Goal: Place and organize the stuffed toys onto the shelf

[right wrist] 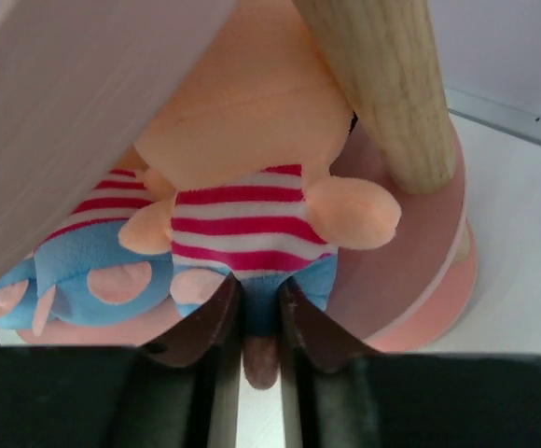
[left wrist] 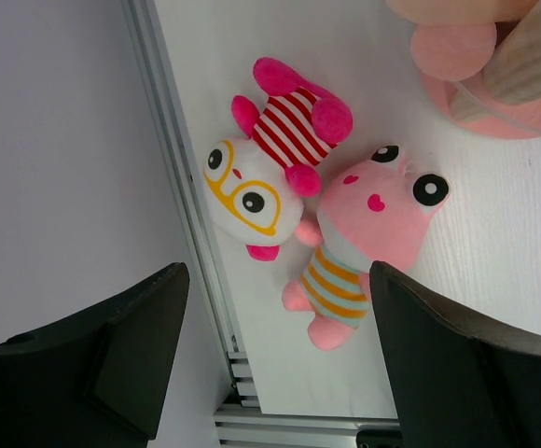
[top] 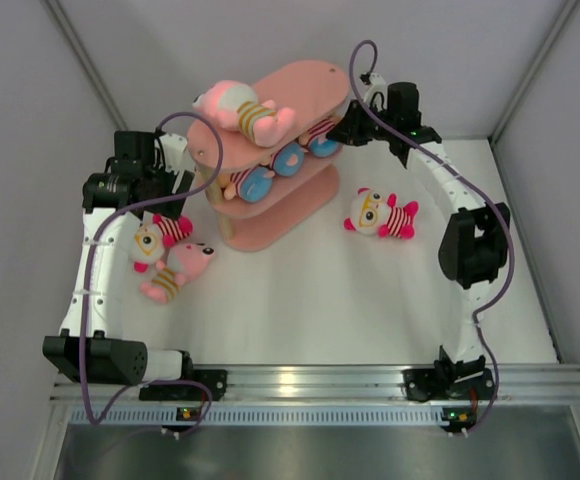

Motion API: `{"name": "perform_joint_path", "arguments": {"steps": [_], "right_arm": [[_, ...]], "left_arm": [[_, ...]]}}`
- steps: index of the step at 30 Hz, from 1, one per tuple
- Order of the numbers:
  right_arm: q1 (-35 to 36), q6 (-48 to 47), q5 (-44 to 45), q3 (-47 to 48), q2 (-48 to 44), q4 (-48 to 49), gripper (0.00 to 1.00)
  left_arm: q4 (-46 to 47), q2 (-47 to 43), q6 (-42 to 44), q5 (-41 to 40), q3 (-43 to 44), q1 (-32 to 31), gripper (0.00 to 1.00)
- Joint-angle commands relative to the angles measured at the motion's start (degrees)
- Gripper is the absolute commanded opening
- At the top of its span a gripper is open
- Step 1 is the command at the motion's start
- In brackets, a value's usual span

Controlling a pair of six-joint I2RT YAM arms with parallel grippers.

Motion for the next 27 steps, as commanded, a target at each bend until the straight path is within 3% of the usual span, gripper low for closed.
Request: {"name": "perform_joint_path", "arguments": {"steps": [1, 4, 10, 19, 27], "right_arm": [[0.58, 1.95, -0.20, 4.79, 1.73, 4.54, 0.21], [0.49, 0.81, 0.32, 4.62, 1.21, 3.40, 0.46], [0.23, -1.74, 3.13, 0.85, -4.49, 1.81, 0.65], [-0.48, -4.38, 8.76, -6.36, -16.71, -0.48, 0.76], [-0.48, -5.96, 9.55, -12.51, -23.31, -0.65, 0.78]], "left_arm": [[0.23, -0.59, 0.30, -0.69, 1.69, 0.26, 0.84], [0.23, -0.68, 0.38, -0.69, 1.51, 0.26, 0.84], [0.23, -0.68, 0.38, -0.87, 1.25, 0.26, 0.84], [1.55, -1.38, 1.00, -1.14, -4.89, 1.31, 0.85], [1.81, -3.66, 5.30, 4.05, -11.84, 11.59, 0.85]]}}
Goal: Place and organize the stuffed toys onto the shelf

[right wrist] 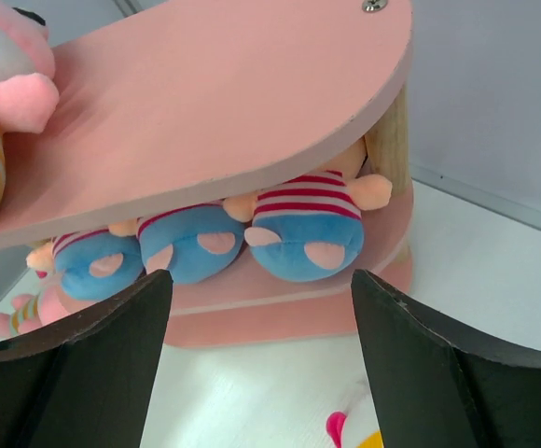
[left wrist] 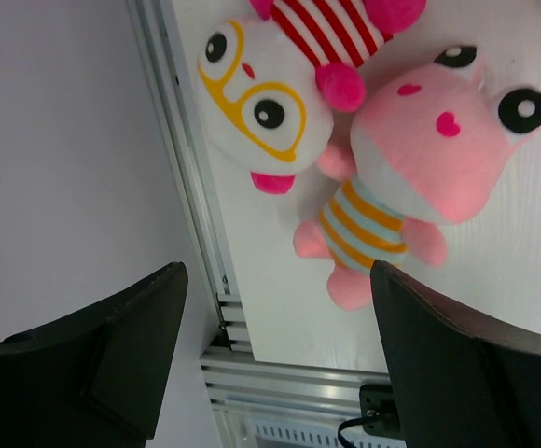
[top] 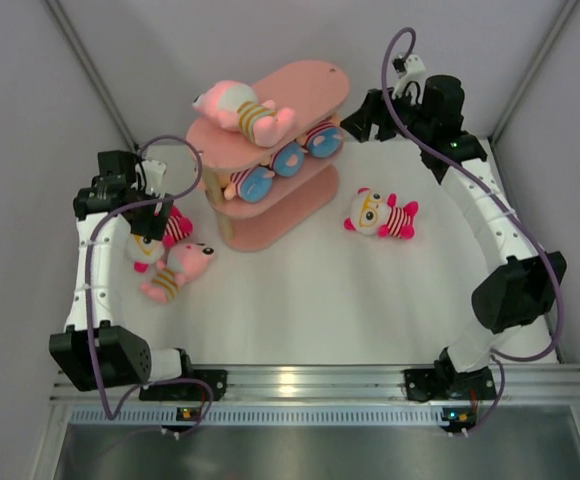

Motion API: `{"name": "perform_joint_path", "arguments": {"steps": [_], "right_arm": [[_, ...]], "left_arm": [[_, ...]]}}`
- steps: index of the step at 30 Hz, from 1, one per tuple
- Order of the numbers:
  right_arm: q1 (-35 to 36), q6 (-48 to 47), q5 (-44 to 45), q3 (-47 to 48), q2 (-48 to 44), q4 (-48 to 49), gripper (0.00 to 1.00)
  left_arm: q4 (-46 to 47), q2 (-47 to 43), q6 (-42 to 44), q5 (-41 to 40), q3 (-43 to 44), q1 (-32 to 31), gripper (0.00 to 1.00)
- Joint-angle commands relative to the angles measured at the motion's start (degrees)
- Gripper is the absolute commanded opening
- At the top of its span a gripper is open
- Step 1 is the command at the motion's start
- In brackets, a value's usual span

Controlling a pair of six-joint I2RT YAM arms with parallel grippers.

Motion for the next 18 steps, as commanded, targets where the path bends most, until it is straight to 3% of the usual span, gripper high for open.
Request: {"name": "perform_joint_path", "arguments": {"steps": [1, 6, 10, 12, 18], "right_arm": [[-0.26, -1.83, 1.27, -4.03, -3.81, 0.42, 0.78], [-0.26, -3.06, -0.13, -8.61, -7.77, 0.77, 0.78], [-0.17, -4.73, 0.04, -10.29, -9.62, -0.90, 0.78], [-0.17, -5.52, 0.13, -10.99, -10.50, -1.95, 0.77], [0.18, -5.70, 0.74, -14.50, -13.93, -0.99, 0.77]], "left_arm": [[1.05, -3.29, 4.29, 2.91, -4.56, 2.22, 0.86], [3.32, -1.55, 13.68, 11.61, -13.62, 2.57, 0.86], [14.21, 0.65, 19.24, 12.95, -22.93, 2.57, 0.86], [18.88, 2.58, 19.77, 14.24, -23.30, 2.75, 0.86], [19.24, 7.07, 23.81, 27.95, -21.02, 5.73, 0.84]]}}
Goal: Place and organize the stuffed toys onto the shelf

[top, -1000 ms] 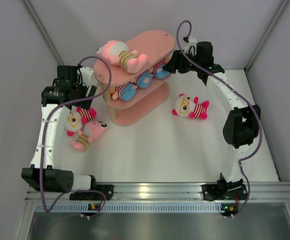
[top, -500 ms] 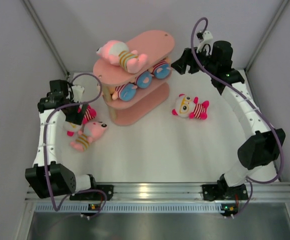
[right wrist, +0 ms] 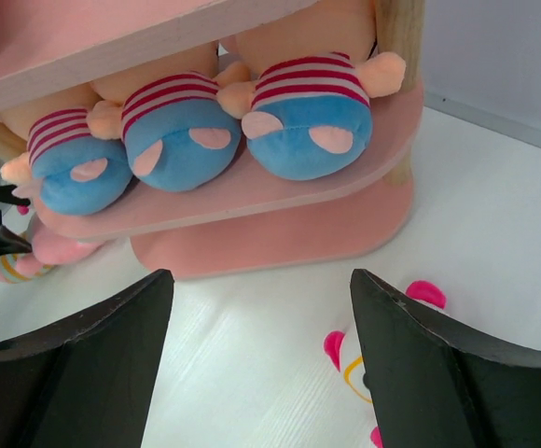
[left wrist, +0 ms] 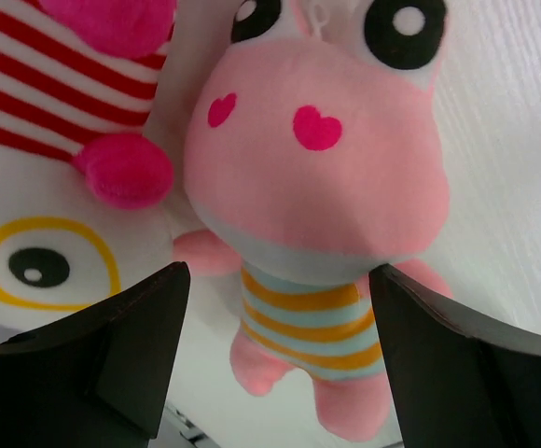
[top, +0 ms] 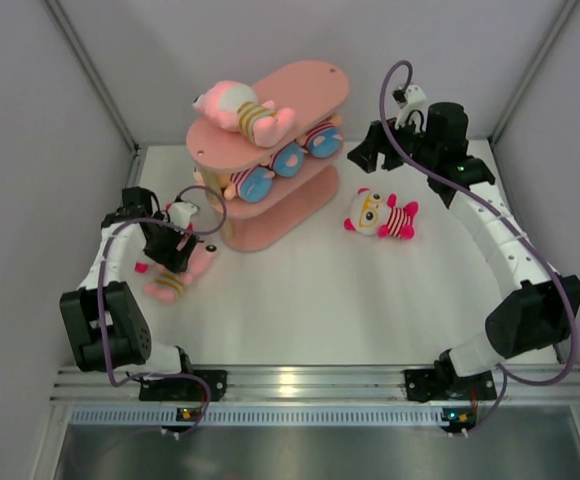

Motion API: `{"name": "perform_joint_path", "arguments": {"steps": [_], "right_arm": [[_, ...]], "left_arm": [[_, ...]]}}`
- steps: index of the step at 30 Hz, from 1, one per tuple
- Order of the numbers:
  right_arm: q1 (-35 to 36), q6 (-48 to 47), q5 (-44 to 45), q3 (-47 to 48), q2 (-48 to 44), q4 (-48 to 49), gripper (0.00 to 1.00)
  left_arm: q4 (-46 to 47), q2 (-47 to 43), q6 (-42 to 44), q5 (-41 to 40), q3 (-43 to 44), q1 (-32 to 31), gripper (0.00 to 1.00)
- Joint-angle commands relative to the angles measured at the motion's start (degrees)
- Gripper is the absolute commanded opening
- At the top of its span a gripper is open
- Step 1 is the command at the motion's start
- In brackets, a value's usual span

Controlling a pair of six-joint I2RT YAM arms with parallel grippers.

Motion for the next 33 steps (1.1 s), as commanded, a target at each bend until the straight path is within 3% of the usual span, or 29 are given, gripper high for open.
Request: {"name": "perform_joint_path", "arguments": {"steps": [1, 5, 8, 11, 12, 14, 16, 21, 26, 30, 33], "right_arm": [[0.27, -1.48, 0.24, -1.24, -4.51, 1.90, 0.77], [0.80, -1.84, 1.38, -2.30, -5.57, 1.46, 0.77], [0.97, -2.01, 2.17, -3.53, -7.06, 1.54, 0.76], [1.24, -2.19, 2.88, -5.02, -8.47, 1.90, 0.76], [1.41, -2.19, 3.31, -5.72, -9.34, 1.81, 0.76], [1.67, -2.28, 3.58, -6.43, -10.31, 1.55, 0.76], [2.46, -2.63, 4.46, -7.74, -12.07, 1.46, 0.75], [5.53, -3.42, 7.53, -11.69, -16.20, 2.07, 0.74], [11.24, -3.41, 8.68, -14.51, -18.93, 3.57, 0.70], [25.44, -4.13, 9.83, -17.84, -20.16, 9.60, 0.70], [35.73, -0.17, 9.38, -20.84, -17.11, 24.36, 0.70]], "left_arm": [[4.84, 1.61, 4.98, 12.04, 2.28, 2.00, 0.83], [4.75, 2.58, 8.32, 17.43, 1.06, 2.36, 0.81], [4.75, 4.50, 7.28, 18.40, 0.70, 2.36, 0.72], [4.75, 5.65, 6.04, 18.22, 0.35, 2.36, 0.53], [4.75, 5.74, 5.34, 18.49, 0.26, 2.36, 0.41], [4.75, 5.31, 4.72, 19.28, -0.53, 2.36, 0.28], [4.84, 3.64, 3.05, 19.89, -0.97, 2.36, 0.00], [6.94, -0.31, -4.04, 18.06, -1.49, 2.35, 0.00], [8.80, -6.72, -20.48, 4.36, 1.58, 2.97, 0.00], [4.86, -13.32, -29.80, 0.47, 8.14, 4.72, 0.00], [-1.21, -13.94, -34.81, 4.94, 13.16, 5.96, 0.00]]}}
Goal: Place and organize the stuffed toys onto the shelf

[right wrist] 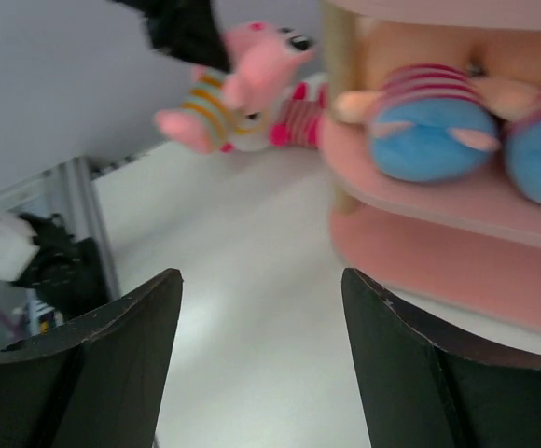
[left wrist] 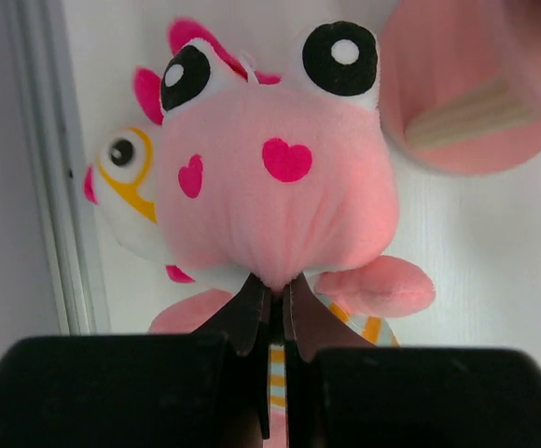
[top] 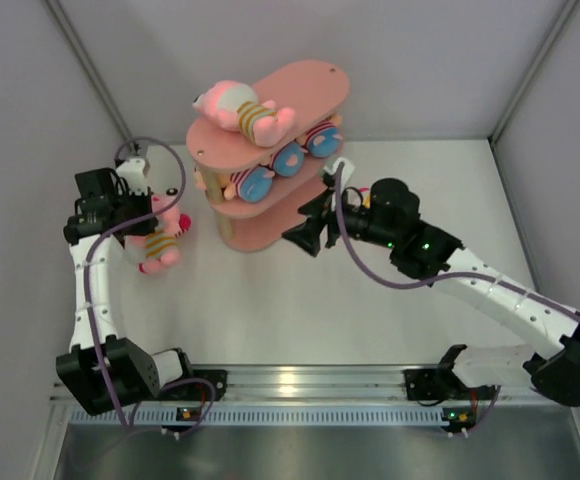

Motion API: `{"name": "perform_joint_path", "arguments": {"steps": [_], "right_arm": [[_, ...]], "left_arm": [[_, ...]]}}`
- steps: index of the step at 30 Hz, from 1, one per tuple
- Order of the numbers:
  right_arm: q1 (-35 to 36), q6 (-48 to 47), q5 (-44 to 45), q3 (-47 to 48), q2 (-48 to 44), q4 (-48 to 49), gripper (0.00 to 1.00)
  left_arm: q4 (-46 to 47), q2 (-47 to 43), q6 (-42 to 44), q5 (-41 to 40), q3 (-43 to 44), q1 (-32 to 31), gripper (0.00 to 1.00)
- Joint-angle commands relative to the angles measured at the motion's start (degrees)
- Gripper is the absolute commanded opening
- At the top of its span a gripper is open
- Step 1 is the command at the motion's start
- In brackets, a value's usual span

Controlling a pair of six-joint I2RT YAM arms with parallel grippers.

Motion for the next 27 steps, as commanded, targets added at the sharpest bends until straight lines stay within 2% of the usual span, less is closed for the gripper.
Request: {"name": "perform_joint_path", "arguments": {"steps": [1, 3, 6, 9, 15, 20, 24, 27], "right_arm": [[11.57, 3.11, 0.92, -1.24, 2.99, 16.61, 0.69], [18.67, 3.82, 4.94, 3.04, 9.49, 18.38, 0.70], [25.36, 4.00, 6.73, 9.28, 16.95, 18.64, 0.71], [29.33, 0.84, 7.25, 12.81, 20.58, 18.12, 0.73], [31.01, -2.94, 11.37, 18.53, 24.36, 15.14, 0.74], [32.34, -3.48, 16.92, 19.15, 25.25, 15.83, 0.74], [32.86, -3.39, 20.87, 20.12, 25.86, 15.66, 0.74], [32.95, -2.77, 20.27, 20.73, 26.56, 15.57, 0.74]], "left_arm": [[-4.26, -2.60, -11.20, 2.13, 6.95, 1.59, 0.00], [-7.07, -2.95, -13.75, 4.59, 8.97, 2.03, 0.00], [-9.71, -3.56, -17.00, 4.17, 10.38, 2.47, 0.00], [-11.03, -5.93, -19.82, 2.41, 12.13, 2.73, 0.00], [-17.35, -9.28, -22.20, 2.40, 18.11, 2.73, 0.00], [-20.87, -9.28, -24.48, 2.49, 20.31, 2.65, 0.00], [-21.93, -9.02, -26.41, 2.93, 22.07, 2.56, 0.00], [-21.85, -9.02, -27.30, 3.98, 21.99, 2.56, 0.00]]}}
